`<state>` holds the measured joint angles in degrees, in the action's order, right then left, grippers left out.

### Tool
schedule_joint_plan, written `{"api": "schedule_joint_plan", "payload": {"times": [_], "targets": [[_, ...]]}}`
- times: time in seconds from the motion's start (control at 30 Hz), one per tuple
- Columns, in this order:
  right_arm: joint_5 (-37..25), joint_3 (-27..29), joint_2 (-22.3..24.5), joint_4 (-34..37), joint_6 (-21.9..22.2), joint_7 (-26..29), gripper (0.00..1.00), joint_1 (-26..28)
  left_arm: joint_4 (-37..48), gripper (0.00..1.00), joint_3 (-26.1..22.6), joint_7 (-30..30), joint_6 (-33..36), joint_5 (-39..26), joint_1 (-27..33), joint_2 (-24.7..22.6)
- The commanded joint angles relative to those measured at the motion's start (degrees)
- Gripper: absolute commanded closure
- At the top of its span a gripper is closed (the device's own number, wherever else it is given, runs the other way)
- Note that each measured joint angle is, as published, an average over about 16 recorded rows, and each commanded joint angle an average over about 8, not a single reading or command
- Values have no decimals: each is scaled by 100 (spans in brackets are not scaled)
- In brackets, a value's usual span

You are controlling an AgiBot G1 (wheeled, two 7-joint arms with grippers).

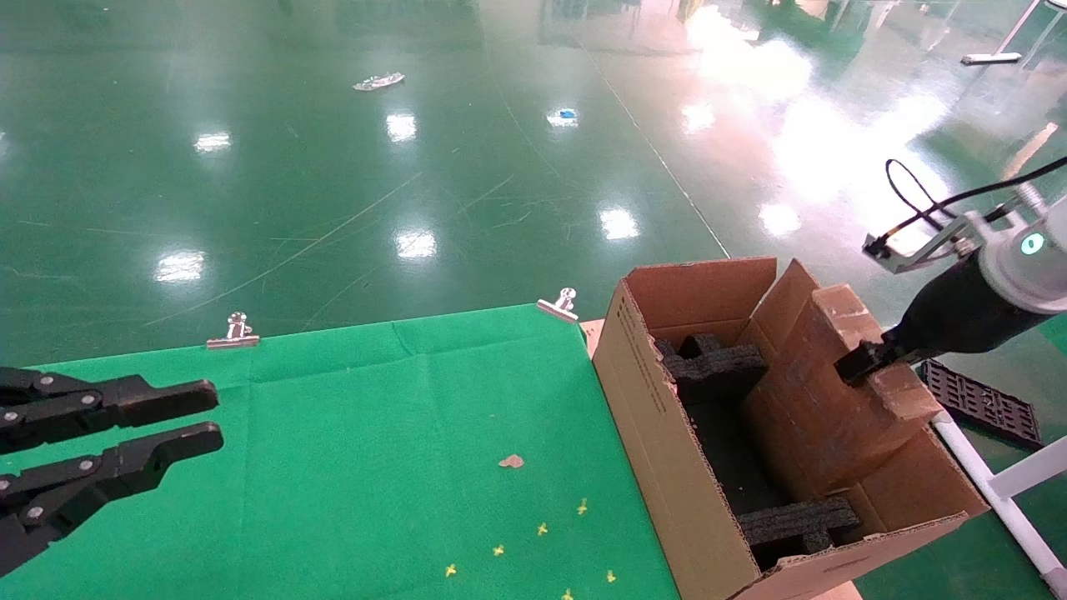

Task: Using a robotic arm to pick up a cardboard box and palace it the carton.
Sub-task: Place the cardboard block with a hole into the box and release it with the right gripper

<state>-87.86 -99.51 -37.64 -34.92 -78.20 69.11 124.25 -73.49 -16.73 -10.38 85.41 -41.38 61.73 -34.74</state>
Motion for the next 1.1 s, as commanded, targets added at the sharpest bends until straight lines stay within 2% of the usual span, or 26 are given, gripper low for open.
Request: {"api": "schedule_joint_plan", "payload": {"times": [0.03,0.53,0.93,0.97,1.1], "targets": [[-28,-40,-65,115,61,12,100,-131,0,0,-1,0,0,0,0,0],[259,-57,-364,579,1061,128,100,-1507,0,0,-6,3,-3,4,1,2],[780,183,-608,1209,1945,-376,100,-2514,0,0,-10,5,-4,7,2,4],[822,209,-612,1261,1978,-467,91,-2553,0,0,-10,5,-4,7,2,4],[971,301,-627,1447,1981,-820,41,-2606,0,0,-11,6,-5,8,3,5]]}}
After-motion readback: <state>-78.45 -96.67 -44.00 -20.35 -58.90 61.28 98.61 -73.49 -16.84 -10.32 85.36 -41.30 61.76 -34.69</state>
